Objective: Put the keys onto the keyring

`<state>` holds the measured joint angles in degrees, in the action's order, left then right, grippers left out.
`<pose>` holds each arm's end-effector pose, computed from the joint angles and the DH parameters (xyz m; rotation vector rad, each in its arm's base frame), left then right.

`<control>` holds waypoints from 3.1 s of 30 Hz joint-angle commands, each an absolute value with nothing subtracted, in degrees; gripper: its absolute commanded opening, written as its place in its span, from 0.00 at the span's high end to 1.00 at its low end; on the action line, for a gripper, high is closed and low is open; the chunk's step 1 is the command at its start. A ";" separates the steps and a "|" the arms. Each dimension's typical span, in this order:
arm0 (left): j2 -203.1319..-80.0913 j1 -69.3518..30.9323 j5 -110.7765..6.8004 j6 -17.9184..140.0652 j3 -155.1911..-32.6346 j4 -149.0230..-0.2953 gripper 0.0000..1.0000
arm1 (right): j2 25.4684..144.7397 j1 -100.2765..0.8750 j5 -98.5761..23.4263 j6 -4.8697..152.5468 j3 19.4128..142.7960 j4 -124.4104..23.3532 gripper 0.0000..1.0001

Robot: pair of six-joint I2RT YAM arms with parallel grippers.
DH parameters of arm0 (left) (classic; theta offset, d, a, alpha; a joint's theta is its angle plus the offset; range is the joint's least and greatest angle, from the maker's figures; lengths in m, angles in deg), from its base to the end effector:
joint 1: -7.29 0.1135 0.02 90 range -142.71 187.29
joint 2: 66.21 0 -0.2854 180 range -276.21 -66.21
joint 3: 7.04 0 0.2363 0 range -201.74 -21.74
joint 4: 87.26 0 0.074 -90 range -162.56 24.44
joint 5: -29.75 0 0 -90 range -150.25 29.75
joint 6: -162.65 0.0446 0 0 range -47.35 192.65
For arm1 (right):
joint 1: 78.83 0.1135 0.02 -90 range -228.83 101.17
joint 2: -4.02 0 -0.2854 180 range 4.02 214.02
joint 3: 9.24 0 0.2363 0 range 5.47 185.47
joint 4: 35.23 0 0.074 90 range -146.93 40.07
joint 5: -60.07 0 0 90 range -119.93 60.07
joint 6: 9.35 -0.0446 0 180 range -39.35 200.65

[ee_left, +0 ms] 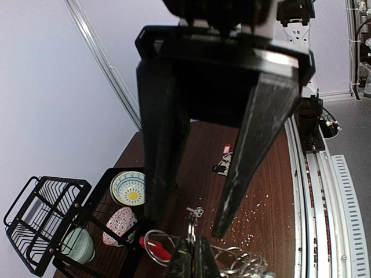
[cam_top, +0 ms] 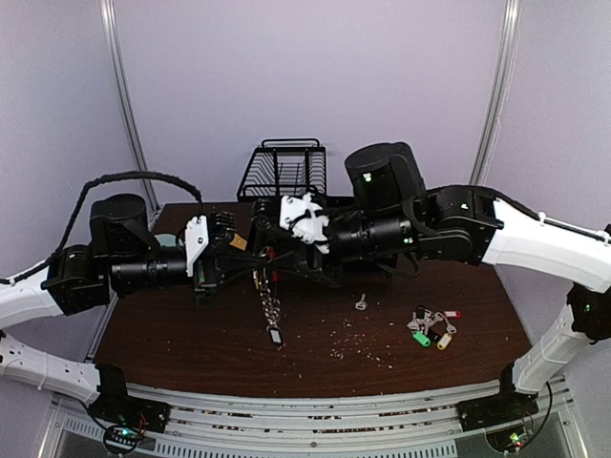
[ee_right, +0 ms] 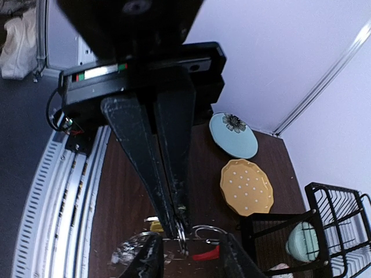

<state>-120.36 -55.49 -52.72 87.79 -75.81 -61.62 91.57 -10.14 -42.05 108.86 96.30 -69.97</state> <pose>0.0852 -0.1783 0.3819 1.2178 1.3495 -0.7133 0.1167 0.3250 0.4377 -1.5273 1.1525 0.6805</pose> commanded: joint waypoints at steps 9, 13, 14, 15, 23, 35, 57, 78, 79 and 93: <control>-120.87 -55.38 -52.19 89.58 -77.83 -63.50 1.00 | 93.95 -10.51 -41.33 111.25 101.03 -75.59 0.89; -121.38 -55.38 -52.05 89.94 -77.71 -63.06 1.00 | 94.80 -10.47 -40.43 111.46 102.10 -77.04 0.81; -121.42 -55.38 -52.14 90.08 -77.72 -62.87 1.00 | 94.95 -10.50 -40.25 111.50 102.53 -77.49 0.78; -121.48 -55.38 -52.24 90.16 -77.72 -62.74 1.00 | 95.17 -10.45 -40.34 111.57 102.98 -77.91 0.78; -120.93 -55.38 -52.42 90.28 -77.52 -62.78 1.00 | 95.93 -10.46 -41.02 112.03 104.08 -79.29 0.94; -120.64 -55.38 -50.95 89.67 -76.65 -63.71 1.00 | 96.11 -10.50 -40.88 110.97 104.39 -79.48 1.00; -118.66 -55.34 -46.36 79.73 -63.97 -81.76 0.95 | 82.37 -10.70 -49.80 75.79 68.22 -14.64 1.00; -121.67 -55.43 -42.80 80.87 -64.45 -83.63 0.84 | 88.96 -10.73 -41.77 68.40 62.84 5.84 1.00; -120.53 -55.42 -43.50 80.87 -64.13 -83.29 0.76 | 88.33 -11.15 -42.52 68.66 62.65 4.78 1.00; -107.95 -55.29 -59.01 80.41 -58.91 -75.09 0.47 | 76.82 -13.32 -47.51 78.71 64.61 -25.13 1.00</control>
<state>-109.78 -55.08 -54.29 81.52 -61.14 -75.19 79.83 -13.25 -43.89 74.61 62.24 -15.80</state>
